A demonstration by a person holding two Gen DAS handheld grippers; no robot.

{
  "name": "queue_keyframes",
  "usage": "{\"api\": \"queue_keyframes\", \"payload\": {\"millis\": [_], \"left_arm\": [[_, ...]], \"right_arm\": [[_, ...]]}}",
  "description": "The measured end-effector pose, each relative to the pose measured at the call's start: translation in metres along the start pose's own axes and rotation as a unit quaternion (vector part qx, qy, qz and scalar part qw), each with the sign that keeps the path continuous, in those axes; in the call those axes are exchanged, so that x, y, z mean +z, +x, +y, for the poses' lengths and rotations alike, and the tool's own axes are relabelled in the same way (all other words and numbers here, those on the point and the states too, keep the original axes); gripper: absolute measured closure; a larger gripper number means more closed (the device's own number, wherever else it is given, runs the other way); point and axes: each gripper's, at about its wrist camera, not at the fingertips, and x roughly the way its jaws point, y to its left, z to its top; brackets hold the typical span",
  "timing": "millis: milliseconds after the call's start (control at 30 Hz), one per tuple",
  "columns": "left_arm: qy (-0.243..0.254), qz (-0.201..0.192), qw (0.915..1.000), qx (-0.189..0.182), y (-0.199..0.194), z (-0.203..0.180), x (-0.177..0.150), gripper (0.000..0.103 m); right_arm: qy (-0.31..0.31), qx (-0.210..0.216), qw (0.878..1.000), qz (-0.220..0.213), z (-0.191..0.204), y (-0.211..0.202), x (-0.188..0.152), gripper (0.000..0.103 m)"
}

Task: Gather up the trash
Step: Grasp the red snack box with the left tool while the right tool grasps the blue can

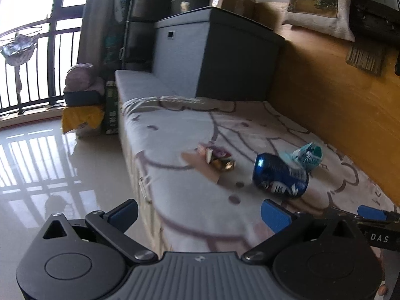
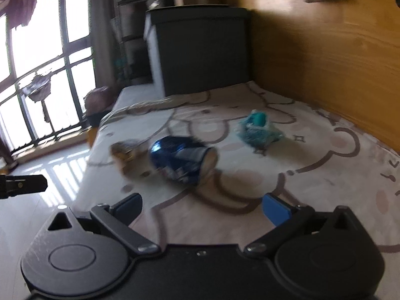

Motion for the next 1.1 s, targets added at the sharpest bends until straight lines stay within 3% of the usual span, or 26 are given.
{"api": "queue_keyframes", "payload": {"millis": [133, 233, 433, 700, 867, 1000, 1100], "left_arm": [[0.012, 0.001, 0.9999, -0.007, 0.028, -0.010, 0.017, 0.000], [0.026, 0.004, 0.9996, -0.005, 0.049, -0.018, 0.031, 0.000], [0.043, 0.014, 0.9990, 0.008, 0.089, -0.030, 0.051, 0.000], [0.125, 0.024, 0.9894, 0.070, 0.138, -0.054, 0.056, 0.000], [0.169, 0.034, 0.9815, 0.083, 0.159, -0.067, 0.056, 0.000], [0.177, 0.033, 0.9783, 0.102, 0.175, -0.070, 0.058, 0.000], [0.177, 0.044, 0.9771, 0.109, 0.185, -0.069, 0.058, 0.007]], "right_arm": [[0.019, -0.008, 1.000, -0.014, -0.007, 0.023, 0.012, 0.000], [-0.002, -0.008, 1.000, -0.025, -0.003, 0.036, 0.017, 0.000], [-0.094, -0.030, 0.995, -0.035, 0.012, 0.052, 0.008, 0.000], [-0.212, -0.061, 0.975, -0.037, 0.037, 0.058, -0.012, 0.000], [-0.297, -0.079, 0.951, -0.043, 0.061, 0.061, -0.027, 0.000], [-0.363, -0.128, 0.921, -0.053, 0.078, 0.069, -0.041, 0.000], [-0.395, -0.156, 0.902, -0.077, 0.086, 0.073, -0.046, 0.001]]}}
